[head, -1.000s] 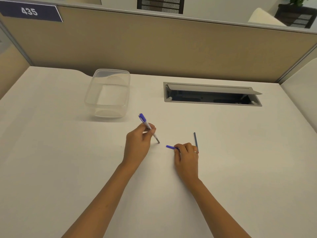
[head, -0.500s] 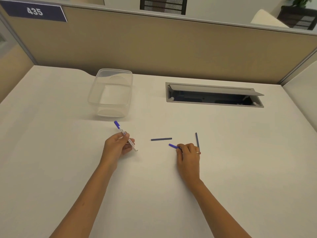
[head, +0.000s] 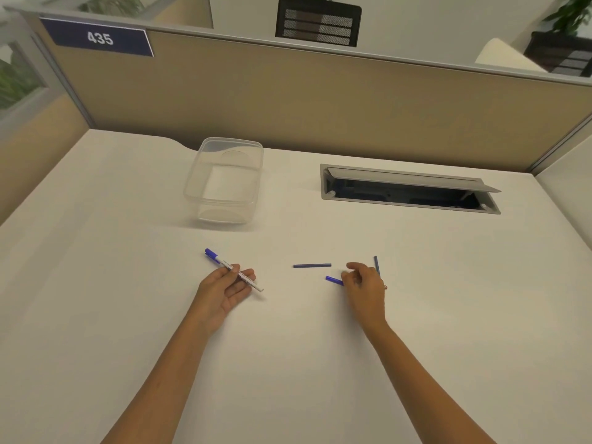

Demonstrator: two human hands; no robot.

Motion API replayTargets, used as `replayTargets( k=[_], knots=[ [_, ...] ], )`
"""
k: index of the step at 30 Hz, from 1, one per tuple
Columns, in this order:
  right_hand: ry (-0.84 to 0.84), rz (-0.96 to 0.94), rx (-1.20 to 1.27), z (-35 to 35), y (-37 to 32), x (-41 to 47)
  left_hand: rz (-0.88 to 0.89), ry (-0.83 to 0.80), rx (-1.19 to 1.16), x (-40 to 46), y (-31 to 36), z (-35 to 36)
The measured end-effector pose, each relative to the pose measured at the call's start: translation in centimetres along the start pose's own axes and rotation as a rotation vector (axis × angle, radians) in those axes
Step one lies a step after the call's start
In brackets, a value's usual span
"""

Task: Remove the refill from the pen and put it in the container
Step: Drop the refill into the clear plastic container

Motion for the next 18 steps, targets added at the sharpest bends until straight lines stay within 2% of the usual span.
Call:
replayTargets(
  k=[4,10,15,18],
  knots=[
    [-0.024,-0.228,-0.177,1.2,-3.9,0.5,-0.006,-0.015,-0.029,0.0,-0.2,-0.3],
    [-0.157,-0.615,-0.599,5.6,-7.5,1.1,-0.031,-0.022,-0.084,0.0,0.2,-1.0],
    [-0.178,-0.679,-0.660,6.9,-8.1,1.3,0.007,0.029,-0.127,0.4,1.7,-3.2],
    [-0.198,-0.626,-0.584,7.3,-9.2,1.7,0.027,0.043,-0.139,0.8,2.8,-4.2]
  ],
)
Point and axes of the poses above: each hand's wrist, its own x-axis towards the middle knuckle, its own z-axis out of the palm, y = z × x, the point moved 7 cm from there along x, towards the middle knuckle, and after that the axes turned 1 degree about -y, right-handed, at the moved point
